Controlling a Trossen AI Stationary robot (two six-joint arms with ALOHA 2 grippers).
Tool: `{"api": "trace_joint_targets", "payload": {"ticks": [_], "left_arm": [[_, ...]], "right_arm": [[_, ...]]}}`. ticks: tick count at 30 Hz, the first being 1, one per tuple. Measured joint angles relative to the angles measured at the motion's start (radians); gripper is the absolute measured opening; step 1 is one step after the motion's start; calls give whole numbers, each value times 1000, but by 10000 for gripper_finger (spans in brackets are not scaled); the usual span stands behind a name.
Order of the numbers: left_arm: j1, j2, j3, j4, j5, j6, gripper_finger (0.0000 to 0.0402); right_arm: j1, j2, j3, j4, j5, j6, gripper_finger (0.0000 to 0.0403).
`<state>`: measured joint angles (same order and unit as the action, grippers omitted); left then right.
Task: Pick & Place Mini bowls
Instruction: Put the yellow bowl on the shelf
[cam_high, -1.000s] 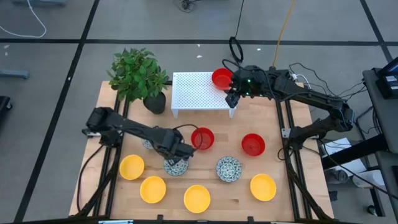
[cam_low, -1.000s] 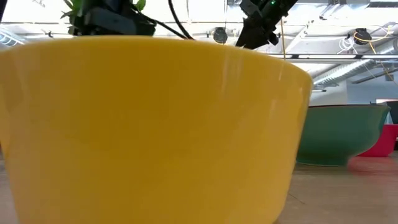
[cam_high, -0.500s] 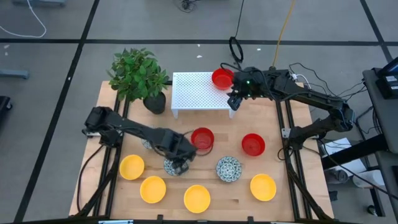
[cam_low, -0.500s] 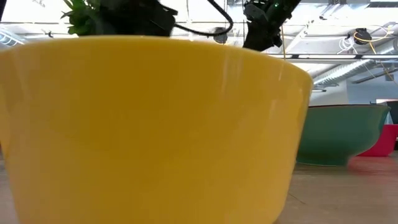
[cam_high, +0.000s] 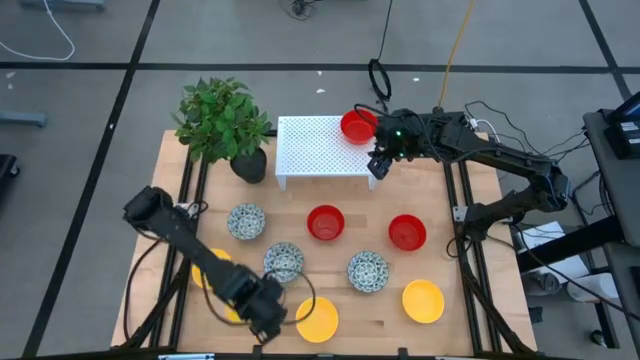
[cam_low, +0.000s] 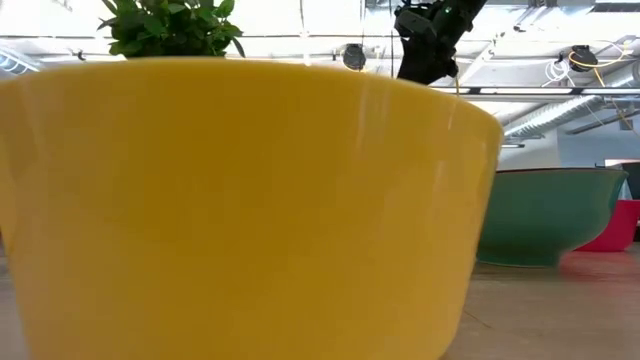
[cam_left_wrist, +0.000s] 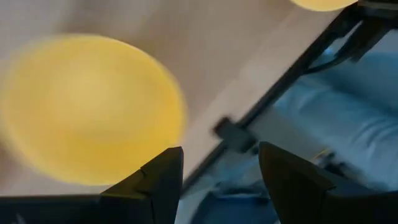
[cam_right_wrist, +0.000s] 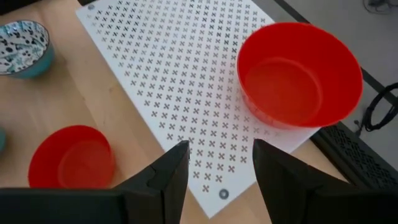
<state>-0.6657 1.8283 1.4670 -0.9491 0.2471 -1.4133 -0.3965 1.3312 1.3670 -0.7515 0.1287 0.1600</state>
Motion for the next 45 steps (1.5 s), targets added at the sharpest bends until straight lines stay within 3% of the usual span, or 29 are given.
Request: {"api": "trace_joint_targets", "payload": {"ticks": [4,11,16,21,27,35,45], "left_arm": [[-58,72,0,88,-47,-167,214],[-77,192,0,89,-27,-332,214],[-64,187,0,226,-15,-305,214],[-54,135,0,253,-100,-264,214],[-40,66,0,90,-240,-265,214],[-39,59,-1,-175,-268,-245,214],[-28,64,-173,65,-215,-262,214]], "right_arm": [[0,0,0,25,0,0,164],[0,0,0,61,-2,0,164],[5,0,0,72,-2,-1,164],[24,0,0,69,-3,-15,164],[45,0,0,67,-3,-20,164],[45,0,0,65,-3,-20,164],[45,0,0,60,-1,-24,164]]}}
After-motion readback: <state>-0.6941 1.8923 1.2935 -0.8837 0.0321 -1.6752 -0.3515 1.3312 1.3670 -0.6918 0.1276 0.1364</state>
